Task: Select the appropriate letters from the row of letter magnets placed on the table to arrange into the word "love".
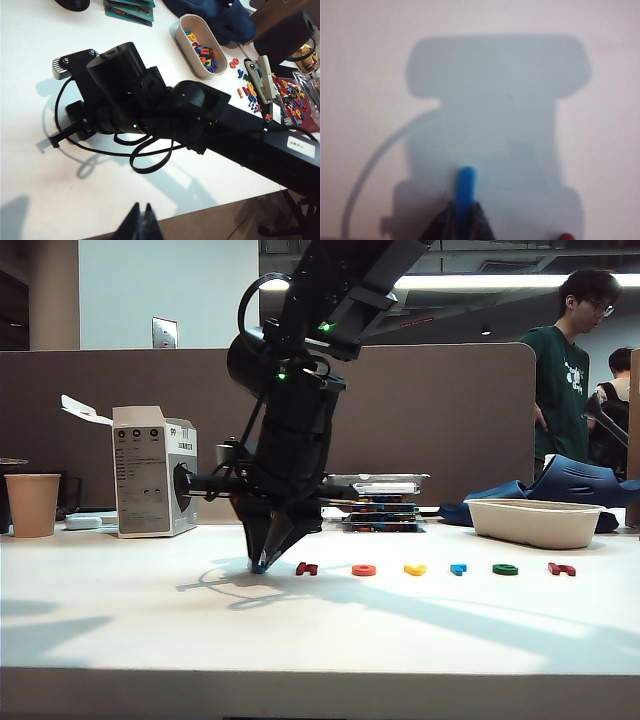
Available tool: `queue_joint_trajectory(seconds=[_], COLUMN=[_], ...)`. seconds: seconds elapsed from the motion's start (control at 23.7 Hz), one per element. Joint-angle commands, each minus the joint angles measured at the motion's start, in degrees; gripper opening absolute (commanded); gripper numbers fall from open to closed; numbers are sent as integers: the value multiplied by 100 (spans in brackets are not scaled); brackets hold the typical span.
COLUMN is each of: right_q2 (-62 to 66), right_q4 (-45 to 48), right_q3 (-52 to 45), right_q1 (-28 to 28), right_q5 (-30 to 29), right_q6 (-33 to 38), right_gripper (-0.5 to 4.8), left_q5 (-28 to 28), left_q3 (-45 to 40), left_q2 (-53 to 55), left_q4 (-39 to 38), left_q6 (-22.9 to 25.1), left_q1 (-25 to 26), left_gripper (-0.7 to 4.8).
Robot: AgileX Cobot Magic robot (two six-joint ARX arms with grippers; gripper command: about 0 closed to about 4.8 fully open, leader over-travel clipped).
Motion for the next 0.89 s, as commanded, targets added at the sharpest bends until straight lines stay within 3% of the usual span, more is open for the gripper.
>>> queue_joint_trajectory(seconds=[0.04, 0.17, 0.55, 0.89], right_q2=[33, 33, 26, 17], right_q4=[-144, -221, -1416, -2682], right_q3=[-15, -15, -11, -13], right_q1=[2, 20, 275, 350], right_q5=[17, -4, -177, -258], right_q6=[7, 9, 345, 1054], right_gripper=[39, -8, -9, -9], left_q5=[-33, -33, -33, -33], left_q3=[22, 22, 22, 22], left_q2=[-13, -13, -13, -13], left_q4=[57, 57, 57, 57], left_q6=[26, 26, 26, 26], left_q1=[0, 0, 0, 0], left_gripper=[-5, -5, -5, -5])
